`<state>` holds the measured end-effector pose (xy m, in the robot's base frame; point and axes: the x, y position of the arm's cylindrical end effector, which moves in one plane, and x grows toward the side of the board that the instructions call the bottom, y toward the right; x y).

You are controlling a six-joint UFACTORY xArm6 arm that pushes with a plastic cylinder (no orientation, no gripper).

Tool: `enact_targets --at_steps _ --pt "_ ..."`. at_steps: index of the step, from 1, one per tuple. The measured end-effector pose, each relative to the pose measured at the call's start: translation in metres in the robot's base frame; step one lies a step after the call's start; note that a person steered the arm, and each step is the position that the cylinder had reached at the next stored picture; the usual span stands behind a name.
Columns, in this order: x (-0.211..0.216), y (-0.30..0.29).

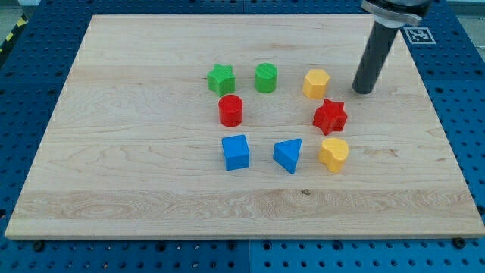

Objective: Slide the red star a bit left

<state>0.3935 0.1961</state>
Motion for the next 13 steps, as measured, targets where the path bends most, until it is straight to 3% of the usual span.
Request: enact_targets --at_steps 2,5,7,10,13 --pt "0.002 0.001" --pt "0.061 0.023" --pt "0.092 -0.039" --pt "0.096 -0.040" --pt "0.071 -0.042"
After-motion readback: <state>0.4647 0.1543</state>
